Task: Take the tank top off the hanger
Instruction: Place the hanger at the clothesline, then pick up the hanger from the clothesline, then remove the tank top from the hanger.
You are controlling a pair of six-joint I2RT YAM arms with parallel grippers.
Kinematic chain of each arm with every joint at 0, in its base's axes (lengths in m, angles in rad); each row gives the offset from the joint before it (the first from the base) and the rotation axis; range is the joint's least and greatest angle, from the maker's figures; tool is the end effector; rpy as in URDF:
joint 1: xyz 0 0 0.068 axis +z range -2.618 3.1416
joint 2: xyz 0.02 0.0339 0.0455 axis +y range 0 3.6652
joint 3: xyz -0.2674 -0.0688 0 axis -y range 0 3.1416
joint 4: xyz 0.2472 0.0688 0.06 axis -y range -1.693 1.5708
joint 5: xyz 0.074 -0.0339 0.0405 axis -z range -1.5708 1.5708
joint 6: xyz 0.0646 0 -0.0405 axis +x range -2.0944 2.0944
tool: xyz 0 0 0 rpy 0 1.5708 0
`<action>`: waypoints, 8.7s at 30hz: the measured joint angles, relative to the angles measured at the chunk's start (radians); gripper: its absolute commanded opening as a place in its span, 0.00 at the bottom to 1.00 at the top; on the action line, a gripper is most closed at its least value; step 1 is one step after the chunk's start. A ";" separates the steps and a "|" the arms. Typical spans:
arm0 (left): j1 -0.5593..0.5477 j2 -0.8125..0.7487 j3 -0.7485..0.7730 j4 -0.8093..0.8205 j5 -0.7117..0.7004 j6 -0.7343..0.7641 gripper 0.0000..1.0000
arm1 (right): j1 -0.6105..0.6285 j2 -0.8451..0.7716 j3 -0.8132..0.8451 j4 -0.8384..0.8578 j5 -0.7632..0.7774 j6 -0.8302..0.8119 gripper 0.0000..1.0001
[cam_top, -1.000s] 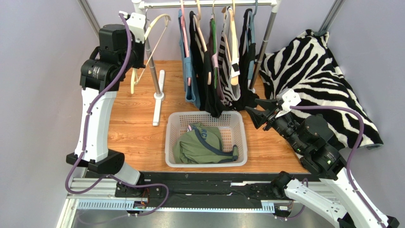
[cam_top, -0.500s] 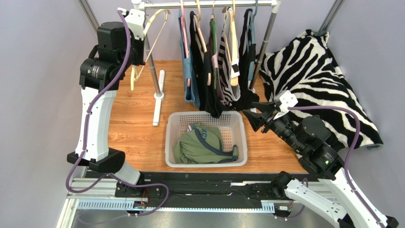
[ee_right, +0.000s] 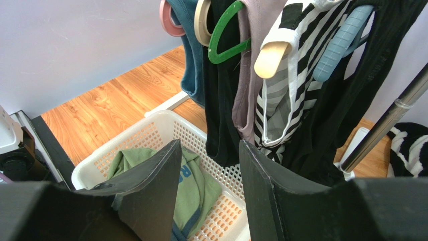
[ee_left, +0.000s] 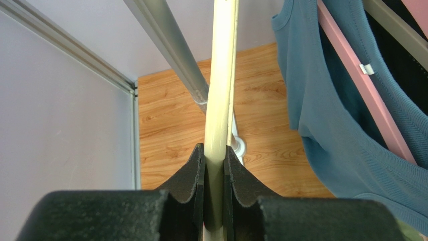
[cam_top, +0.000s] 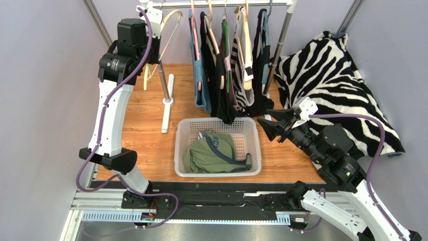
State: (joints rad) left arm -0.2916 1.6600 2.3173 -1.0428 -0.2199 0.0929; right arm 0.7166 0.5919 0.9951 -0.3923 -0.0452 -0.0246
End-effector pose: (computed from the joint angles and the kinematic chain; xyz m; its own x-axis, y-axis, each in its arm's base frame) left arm 0.3200 -0.0813 0.5268 -0.3505 0.1997 -0.9150 0.1200 0.9785 0.1676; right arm 0.1040 0.0945 0.4164 0.0252 -0.0106 -0.9996 -0.6898 0.7236 -0.0251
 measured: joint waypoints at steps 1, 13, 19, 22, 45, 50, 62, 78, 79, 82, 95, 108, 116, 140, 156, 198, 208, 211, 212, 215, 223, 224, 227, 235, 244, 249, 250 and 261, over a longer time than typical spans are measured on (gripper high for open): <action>0.000 0.000 0.000 0.000 0.000 0.000 0.00 | 0.000 0.000 0.000 0.000 -0.002 0.002 0.51; 0.000 -0.070 -0.098 0.021 0.037 0.001 0.74 | 0.001 0.304 0.302 -0.029 -0.063 0.088 0.51; 0.000 -0.168 -0.168 0.015 0.089 0.002 0.97 | 0.093 0.553 0.556 -0.027 -0.060 0.076 0.57; 0.000 -0.229 -0.191 0.016 0.121 0.002 0.98 | 0.159 0.711 0.752 -0.070 -0.020 0.059 0.59; 0.001 -0.613 -0.432 0.069 0.348 0.026 0.99 | 0.189 1.265 1.362 -0.343 0.302 0.145 0.75; 0.001 -0.615 -0.432 0.069 0.366 0.030 0.99 | 0.189 1.265 1.355 -0.349 0.338 0.156 0.72; 0.001 -0.618 -0.434 0.070 0.377 0.034 0.99 | 0.189 1.266 1.258 -0.359 0.397 0.169 0.51; 0.001 -0.636 -0.492 0.088 0.369 0.056 0.99 | 0.184 1.238 1.136 -0.262 0.485 0.029 0.00; 0.001 -0.636 -0.494 0.090 0.368 0.059 0.99 | 0.184 1.235 1.129 -0.252 0.492 0.019 0.00; 0.001 -0.640 -0.502 0.096 0.367 0.069 0.99 | 0.184 1.233 1.118 -0.224 0.519 -0.004 0.00; 0.001 -0.652 -0.547 0.103 0.357 0.082 0.99 | 0.204 1.094 0.930 -0.005 0.700 -0.059 0.00; 0.001 -0.654 -0.550 0.105 0.353 0.093 0.99 | 0.206 0.968 0.794 0.066 0.630 -0.022 0.00; 0.001 -0.658 -0.552 0.105 0.354 0.093 0.99 | 0.211 0.819 0.625 0.069 0.539 0.071 0.00; 0.001 -0.661 -0.551 0.101 0.400 0.093 0.99 | 0.218 0.284 0.698 -0.156 0.097 0.071 0.00; 0.001 -0.665 -0.552 0.095 0.454 0.098 0.99 | 0.218 0.206 0.815 -0.203 -0.108 0.035 0.00; 0.001 -0.851 -0.442 -0.261 1.075 0.505 0.98 | 0.218 0.182 0.441 -0.380 -0.251 -0.122 0.00; 0.001 -0.744 -0.471 -0.178 1.138 0.486 0.94 | 0.218 0.154 0.402 -0.376 -0.409 -0.131 0.00; 0.001 -0.717 -0.471 -0.179 1.150 0.489 0.91 | 0.218 0.158 0.402 -0.377 -0.433 -0.133 0.00; 0.001 -0.711 -0.471 -0.180 1.154 0.490 0.89 | 0.218 0.159 0.402 -0.377 -0.438 -0.134 0.00; 0.001 -0.703 -0.471 -0.195 1.176 0.491 0.76 | 0.218 0.166 0.402 -0.377 -0.449 -0.141 0.00; -0.083 -0.597 -0.372 -0.291 1.258 0.602 0.56 | 0.218 0.200 0.405 -0.374 -0.454 -0.157 0.00; -0.101 -0.572 -0.360 -0.292 1.260 0.621 0.53 | 0.218 0.207 0.406 -0.373 -0.454 -0.157 0.00; -0.124 -0.529 -0.358 -0.301 1.263 0.650 0.51 | 0.218 0.222 0.407 -0.373 -0.449 -0.157 0.00; -0.141 -0.514 -0.363 -0.322 1.265 0.658 0.51 | 0.218 0.246 0.407 -0.348 -0.439 -0.157 0.00; -0.146 -0.519 -0.363 -0.323 1.286 0.656 0.08 | 0.218 0.277 0.406 -0.299 -0.457 -0.157 0.00; -0.146 -0.523 -0.367 -0.329 1.291 0.654 0.00 | 0.218 0.287 0.403 -0.276 -0.450 -0.156 0.00; -0.146 -0.525 -0.368 -0.329 1.291 0.652 0.00 | 0.218 0.286 0.400 -0.275 -0.451 -0.156 0.01; -0.147 -0.536 -0.405 -0.330 1.270 0.630 0.00 | 0.218 0.237 0.354 -0.217 -0.380 -0.164 0.47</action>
State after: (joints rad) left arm -0.4389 1.1244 1.9125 -1.3724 1.0504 0.7227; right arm 0.9348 0.8291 1.3491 -0.6098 -0.4248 -0.1886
